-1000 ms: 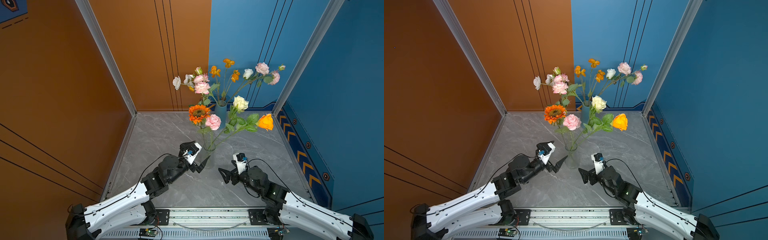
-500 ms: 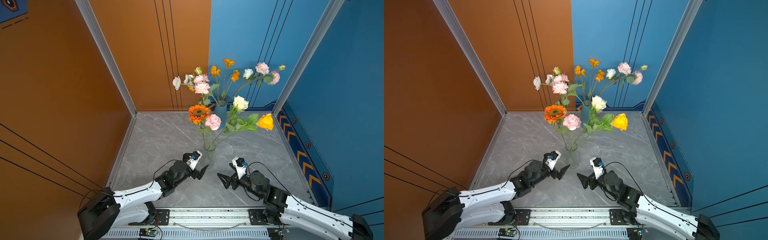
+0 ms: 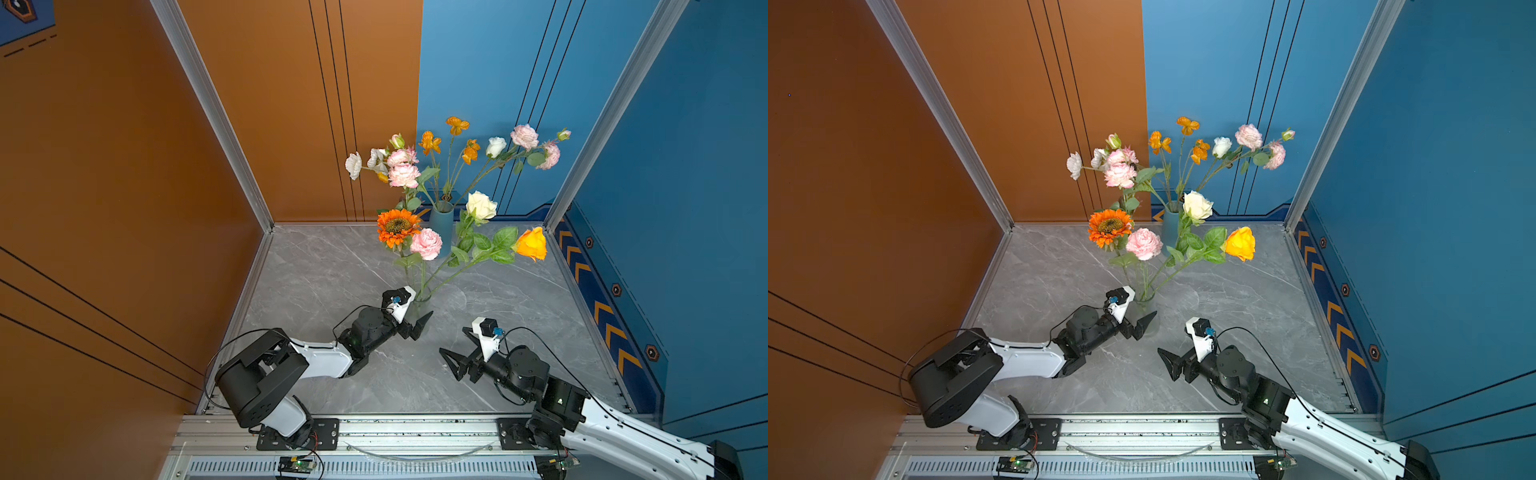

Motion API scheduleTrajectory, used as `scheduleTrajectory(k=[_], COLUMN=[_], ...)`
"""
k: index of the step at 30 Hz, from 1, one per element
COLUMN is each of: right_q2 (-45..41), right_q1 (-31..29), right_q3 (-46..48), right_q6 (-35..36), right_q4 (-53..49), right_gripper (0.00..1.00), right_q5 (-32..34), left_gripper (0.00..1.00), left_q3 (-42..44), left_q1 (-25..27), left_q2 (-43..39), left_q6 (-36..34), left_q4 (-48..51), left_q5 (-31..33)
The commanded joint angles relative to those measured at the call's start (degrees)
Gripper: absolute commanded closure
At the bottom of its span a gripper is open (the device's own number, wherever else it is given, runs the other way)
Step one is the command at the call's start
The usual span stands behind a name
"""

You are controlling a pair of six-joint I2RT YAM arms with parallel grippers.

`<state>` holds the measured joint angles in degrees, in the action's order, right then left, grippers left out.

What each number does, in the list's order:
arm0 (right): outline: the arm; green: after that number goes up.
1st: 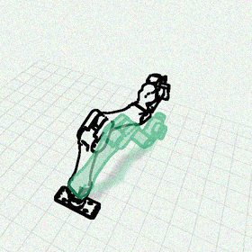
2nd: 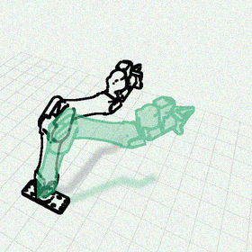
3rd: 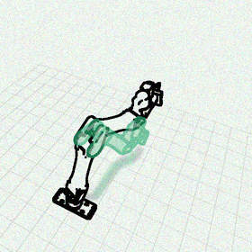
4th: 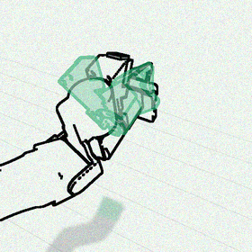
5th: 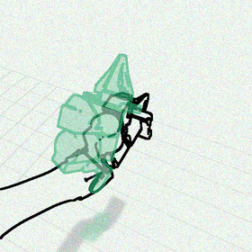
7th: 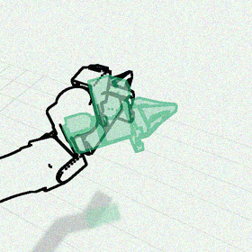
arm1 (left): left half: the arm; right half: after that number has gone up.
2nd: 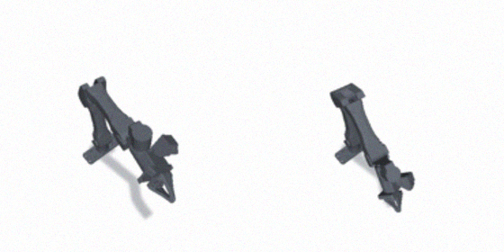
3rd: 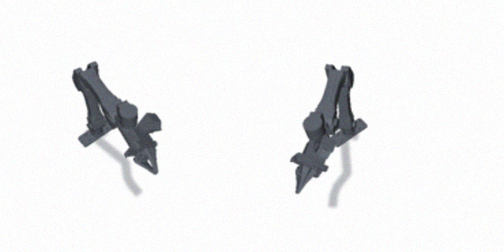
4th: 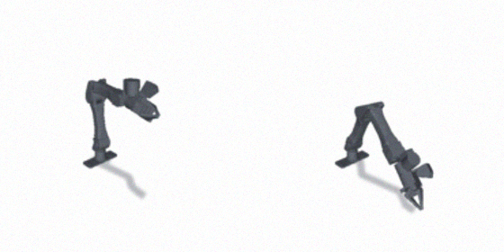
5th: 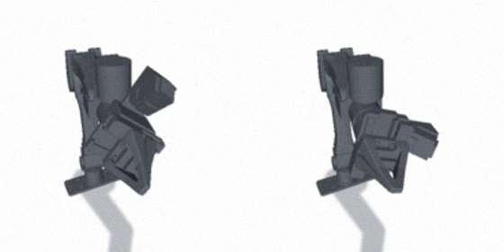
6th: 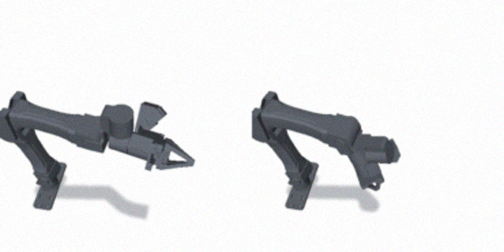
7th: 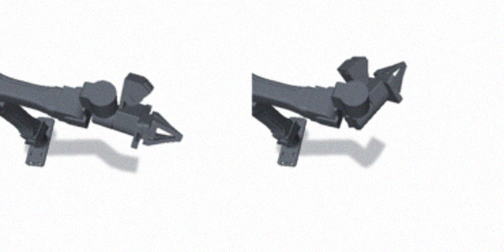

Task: Arrange the flowers into the vase
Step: 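Move the left gripper around the glass vase rim and close it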

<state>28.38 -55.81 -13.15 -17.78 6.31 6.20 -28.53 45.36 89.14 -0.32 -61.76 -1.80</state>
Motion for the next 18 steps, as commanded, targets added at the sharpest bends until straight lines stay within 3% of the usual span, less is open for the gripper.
scheduleTrajectory(k=[1, 13, 16, 18], right_q2=[0.34, 4.05, 4.97, 5.36], right_q1=[0.44, 2.51, 2.98, 3.24], right_q3=[0.45, -0.05, 0.03, 0.05], right_q6=[0.90, 0.89, 0.83, 0.90], right_q4=[-1.27, 1.60, 1.77, 2.16], right_gripper=[0.00, 0.00, 0.00, 0.00], right_q5=[0.66, -0.73, -0.76, -1.09], left_gripper=[0.02, 0.42, 0.60, 0.62], left_q3=[-2.20, -1.43, -0.79, -0.52], left_q1=[-0.84, -2.64, -3.55, -4.31], left_q2=[2.24, 6.09, 5.26, 4.20], left_q6=[0.88, 5.12, 5.27, 5.69], left_q4=[-5.88, -15.20, -17.69, -18.26], left_q5=[-1.67, -6.82, -9.10, -10.29])
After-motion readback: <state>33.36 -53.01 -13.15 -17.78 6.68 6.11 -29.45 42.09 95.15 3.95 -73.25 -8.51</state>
